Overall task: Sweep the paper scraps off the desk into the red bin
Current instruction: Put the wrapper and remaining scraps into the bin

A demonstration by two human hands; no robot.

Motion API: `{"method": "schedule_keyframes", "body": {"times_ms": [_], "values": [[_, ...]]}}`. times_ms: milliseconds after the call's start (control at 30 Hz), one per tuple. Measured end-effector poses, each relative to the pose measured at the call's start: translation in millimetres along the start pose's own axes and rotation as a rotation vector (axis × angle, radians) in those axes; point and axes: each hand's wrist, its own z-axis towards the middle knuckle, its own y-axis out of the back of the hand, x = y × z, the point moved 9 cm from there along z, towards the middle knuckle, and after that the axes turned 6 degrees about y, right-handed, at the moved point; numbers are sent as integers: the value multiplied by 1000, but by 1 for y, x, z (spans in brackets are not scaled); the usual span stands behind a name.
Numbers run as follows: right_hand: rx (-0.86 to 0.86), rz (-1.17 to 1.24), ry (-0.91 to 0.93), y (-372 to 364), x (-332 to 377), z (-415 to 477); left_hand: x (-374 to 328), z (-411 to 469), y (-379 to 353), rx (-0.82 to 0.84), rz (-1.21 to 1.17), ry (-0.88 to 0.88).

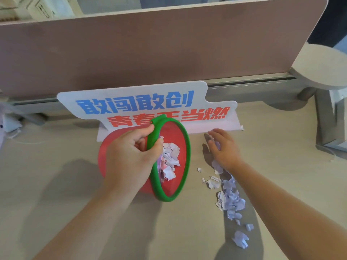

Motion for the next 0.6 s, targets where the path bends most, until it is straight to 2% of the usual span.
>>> {"method": "schedule_keyframes", "body": {"times_ms": [67,167,200,233,300,400,467,600], "values": [[28,-85,36,-4,6,7,-2,-1,0,-8,10,-7],[260,-148,88,-24,13,-5,-2,-2,3,-10,23,-11],[276,-132,96,-24,15,-12,-2,-2,4,-8,23,-14],[229,-101,110,-17,18,-20,-1,-2,5,-9,24,-16],[27,-31,79,9,17,-30,0,-1,7,-20,24,-12],[-247,76,-215,47,-24,-17,3,2,7,-17,13,6],[-249,56,-318,55,-50,2,4,3,6,-9,5,12],[-71,18,-284,38,-63,17,7,3,4,-8,-1,38]]}}
